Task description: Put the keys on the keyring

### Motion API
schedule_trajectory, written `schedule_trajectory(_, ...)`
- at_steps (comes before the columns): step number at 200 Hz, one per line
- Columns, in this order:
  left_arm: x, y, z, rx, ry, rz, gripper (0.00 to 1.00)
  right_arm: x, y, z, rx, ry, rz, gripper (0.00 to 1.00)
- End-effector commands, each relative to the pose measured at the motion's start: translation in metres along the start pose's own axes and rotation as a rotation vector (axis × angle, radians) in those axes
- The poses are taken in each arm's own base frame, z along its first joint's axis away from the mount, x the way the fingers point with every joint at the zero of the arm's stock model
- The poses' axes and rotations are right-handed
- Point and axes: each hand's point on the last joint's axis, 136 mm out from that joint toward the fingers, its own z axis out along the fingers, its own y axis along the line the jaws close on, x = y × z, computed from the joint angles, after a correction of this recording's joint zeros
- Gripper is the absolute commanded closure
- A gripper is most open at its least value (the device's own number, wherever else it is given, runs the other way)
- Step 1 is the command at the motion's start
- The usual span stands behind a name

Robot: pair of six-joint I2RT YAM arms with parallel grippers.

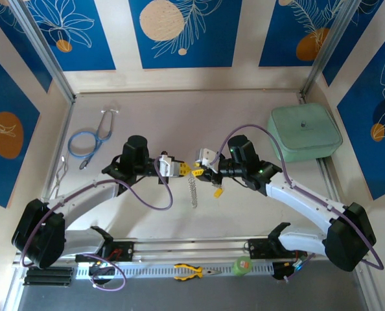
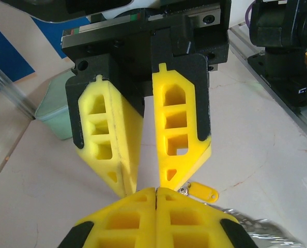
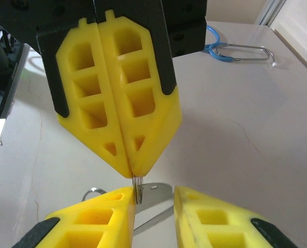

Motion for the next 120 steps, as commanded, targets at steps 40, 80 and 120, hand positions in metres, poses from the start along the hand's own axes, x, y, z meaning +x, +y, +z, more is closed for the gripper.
schedule_trajectory(40,-0.0153,-0.0088,0.0008,0.042,-0.048,0.043,1.0,-0.006,0.0123,0.0003,-0.068,-0.023,-0.008,0.84)
schedule_trajectory(80,-0.0182,-0.0086,0.0008,0.037,-0.059,0.04,1.0,-0.0055,0.0135,0.0004,-0.073,-0.021,-0.006,0.87)
schedule_trajectory(120,-0.0202,-0.0026,-0.0016,-0.017,-0.063,0.039,0.8,-0.0067,0.0129,-0.0043,-0.063,-0.029,-0.008,1.0)
